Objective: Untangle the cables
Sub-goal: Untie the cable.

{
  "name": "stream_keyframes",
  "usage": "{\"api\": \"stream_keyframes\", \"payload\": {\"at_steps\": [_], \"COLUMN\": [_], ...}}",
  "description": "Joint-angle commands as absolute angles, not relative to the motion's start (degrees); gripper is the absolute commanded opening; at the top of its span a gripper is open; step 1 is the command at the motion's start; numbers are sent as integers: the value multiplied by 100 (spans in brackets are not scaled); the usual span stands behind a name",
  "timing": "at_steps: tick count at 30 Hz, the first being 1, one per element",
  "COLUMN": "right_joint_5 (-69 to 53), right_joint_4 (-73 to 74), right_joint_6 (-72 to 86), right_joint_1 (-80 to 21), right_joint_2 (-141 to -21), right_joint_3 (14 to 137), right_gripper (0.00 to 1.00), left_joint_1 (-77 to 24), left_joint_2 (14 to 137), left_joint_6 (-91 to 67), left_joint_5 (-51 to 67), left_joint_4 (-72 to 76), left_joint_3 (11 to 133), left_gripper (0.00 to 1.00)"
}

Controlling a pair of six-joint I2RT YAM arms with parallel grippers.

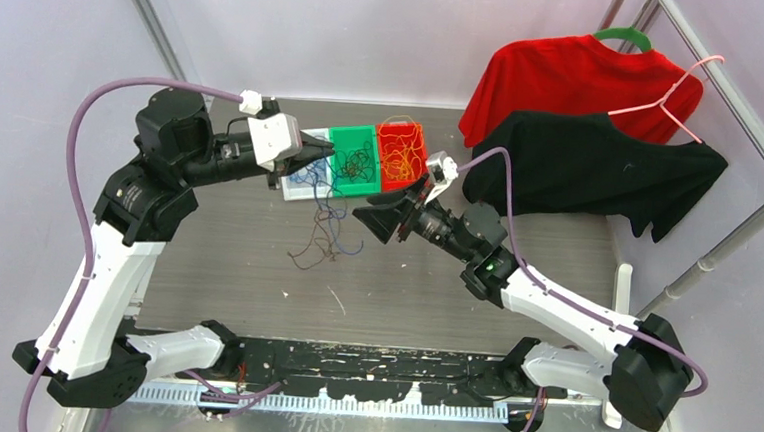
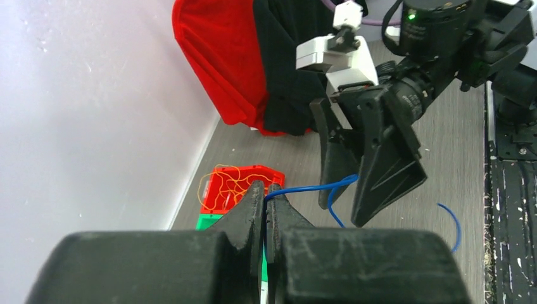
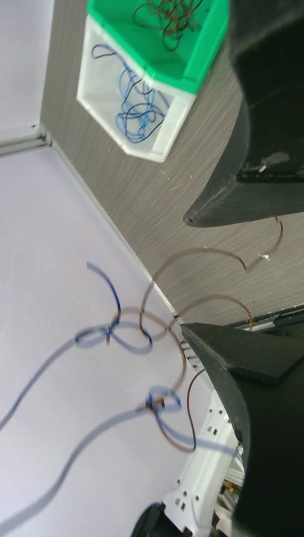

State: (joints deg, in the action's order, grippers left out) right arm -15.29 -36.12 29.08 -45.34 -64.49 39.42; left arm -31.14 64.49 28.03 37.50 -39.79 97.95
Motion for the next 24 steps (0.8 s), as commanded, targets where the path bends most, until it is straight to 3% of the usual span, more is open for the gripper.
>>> {"api": "stream_keyframes", "payload": {"at_steps": [1, 8, 16, 24], "right_joint_5": [-1559, -1737, -1366, -1701], "right_joint_4": [-4019, -4420, -4243, -4999], "right_joint_6": [2994, 3170, 2834, 3326], "right_joint_1": [-4772, -5049, -5088, -5276], "right_joint_2": [-6334, -6864, -7227, -7668], "right_joint_3": [4135, 4291, 4473, 4587], "right_gripper": [58, 55, 60, 61], "left_joint_1": [-3148, -3164, -3190, -3212], "left_joint_2": [6294, 6339, 6370, 6426], "left_joint_6": [2402, 2304, 2168, 2116], "left_joint_5": [3548, 3540, 3584, 3552], "left_joint_4": [-3408, -3367, -3371, -3220], "left_joint_3": [9681, 9722, 9864, 9902], "left_gripper": [0, 0, 0, 0]}}
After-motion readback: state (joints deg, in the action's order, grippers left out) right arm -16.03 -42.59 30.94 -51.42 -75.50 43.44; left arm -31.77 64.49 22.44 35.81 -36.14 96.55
